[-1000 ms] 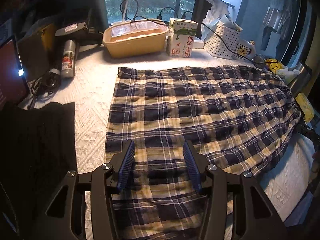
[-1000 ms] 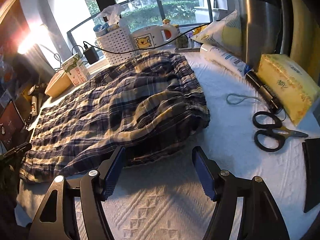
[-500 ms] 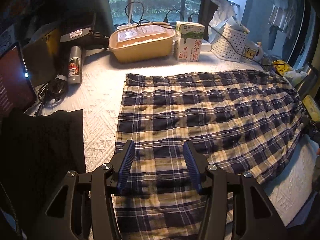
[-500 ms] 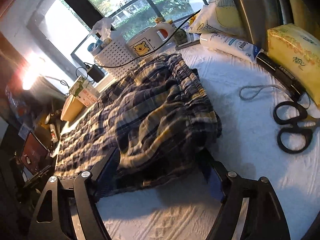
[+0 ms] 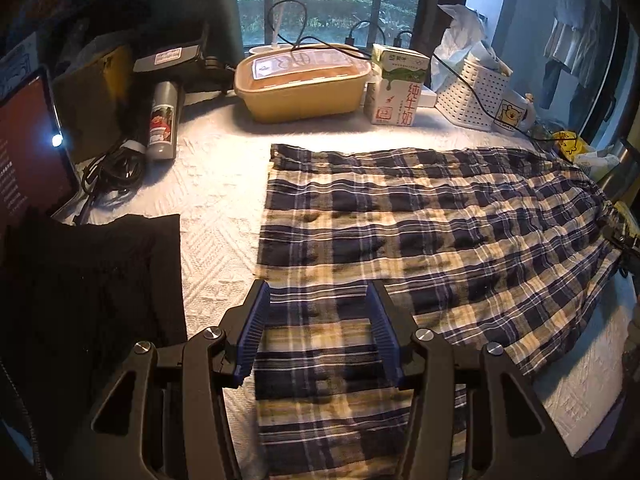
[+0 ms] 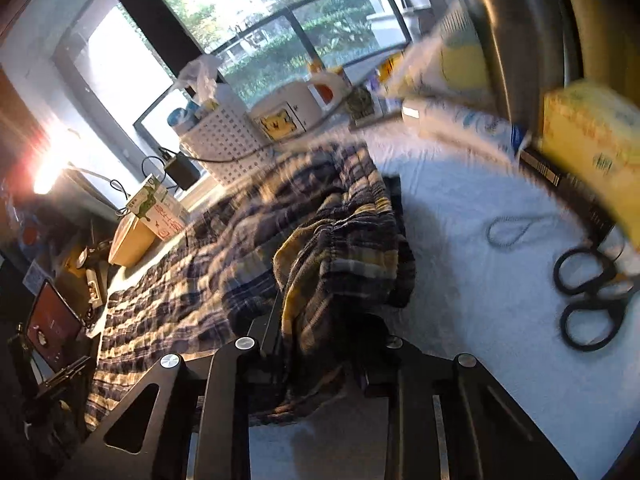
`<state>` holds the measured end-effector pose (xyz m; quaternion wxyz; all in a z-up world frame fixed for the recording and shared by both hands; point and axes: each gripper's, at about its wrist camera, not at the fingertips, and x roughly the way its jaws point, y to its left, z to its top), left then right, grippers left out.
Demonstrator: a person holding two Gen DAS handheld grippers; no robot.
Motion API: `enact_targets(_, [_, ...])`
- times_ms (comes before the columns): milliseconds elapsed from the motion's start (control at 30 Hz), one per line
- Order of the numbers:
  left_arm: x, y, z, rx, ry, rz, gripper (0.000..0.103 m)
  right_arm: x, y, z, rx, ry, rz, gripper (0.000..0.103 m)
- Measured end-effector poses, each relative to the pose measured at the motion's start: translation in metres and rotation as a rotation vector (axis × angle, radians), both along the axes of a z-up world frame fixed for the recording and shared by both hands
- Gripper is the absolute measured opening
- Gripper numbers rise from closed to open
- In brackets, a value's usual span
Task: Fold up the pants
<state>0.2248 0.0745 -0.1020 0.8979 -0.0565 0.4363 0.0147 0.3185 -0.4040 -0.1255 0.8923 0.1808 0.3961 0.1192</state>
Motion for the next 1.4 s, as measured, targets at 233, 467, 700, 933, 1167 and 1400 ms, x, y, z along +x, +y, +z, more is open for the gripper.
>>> enact_targets(233, [-0.004,0.015,-0.005,-0.032,-0.024,0.003,0.05,-0.005,0.03,0.05,-0.116,-0.112,0.015,0.026])
enact_targets(467, [-0.01,0.032,-0.007,-0.066,-0.053,-0.001,0.05,-0.005,0.093,0.095,-0.204,-0.213,0.11,0.025])
enact_targets(700, [-0.021,0.037,-0.007,-0.039,-0.091,-0.019,0.05,-0.008,0.191,0.108,-0.272,-0.267,0.337,0.024])
enact_targets(933, [-0.035,0.058,-0.003,-0.073,-0.107,-0.009,0.05,-0.019,0.285,0.09,-0.3,-0.254,0.532,0.023])
enact_targets(1167, [-0.047,0.089,0.001,-0.071,-0.125,0.062,0.05,-0.022,0.367,0.025,-0.296,-0.107,0.7,0.024])
enact_targets(1400, [-0.047,0.099,0.0,-0.08,-0.108,0.085,0.05,-0.046,0.38,0.027,-0.301,-0.173,0.786,0.081])
